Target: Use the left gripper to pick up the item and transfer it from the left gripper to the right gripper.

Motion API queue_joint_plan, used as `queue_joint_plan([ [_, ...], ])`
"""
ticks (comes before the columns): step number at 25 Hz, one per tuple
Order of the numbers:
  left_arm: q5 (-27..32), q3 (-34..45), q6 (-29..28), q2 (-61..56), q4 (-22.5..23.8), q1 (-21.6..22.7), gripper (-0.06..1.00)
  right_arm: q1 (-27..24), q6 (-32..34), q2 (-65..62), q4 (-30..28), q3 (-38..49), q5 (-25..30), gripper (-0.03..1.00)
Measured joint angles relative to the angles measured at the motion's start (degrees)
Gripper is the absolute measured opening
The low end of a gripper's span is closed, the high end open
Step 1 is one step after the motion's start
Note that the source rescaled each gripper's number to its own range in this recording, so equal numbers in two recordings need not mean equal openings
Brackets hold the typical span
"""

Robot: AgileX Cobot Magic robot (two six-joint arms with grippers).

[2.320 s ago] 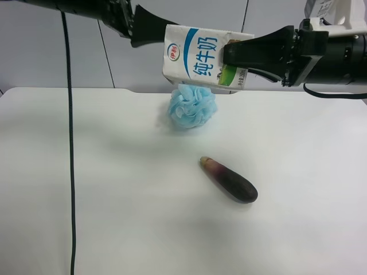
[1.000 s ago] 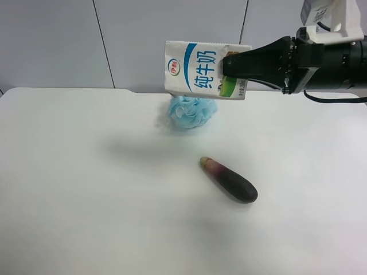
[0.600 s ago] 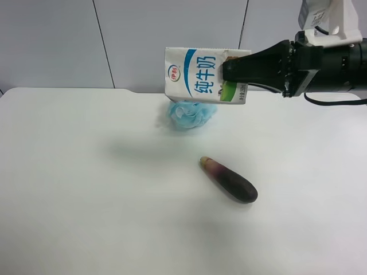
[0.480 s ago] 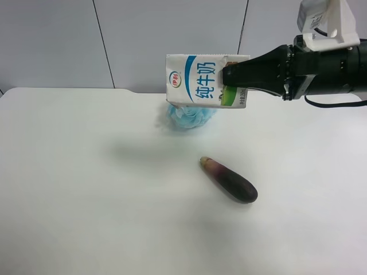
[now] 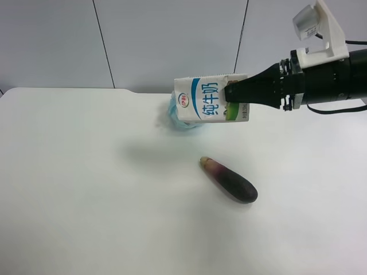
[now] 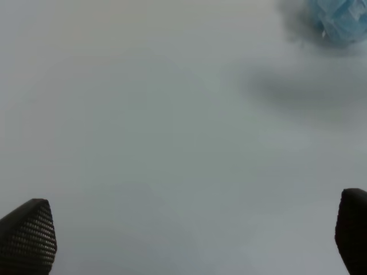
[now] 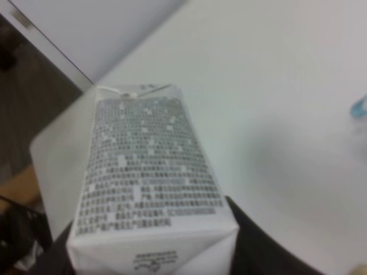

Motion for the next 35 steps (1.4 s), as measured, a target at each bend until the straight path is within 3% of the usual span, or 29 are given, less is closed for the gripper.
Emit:
queue_joint_plan([
  [35, 0.0, 0.0, 0.0, 0.0, 0.0, 0.0, 1.0, 0.0, 2.24, 0.04, -0.97, 0.0, -0.09, 0.0],
])
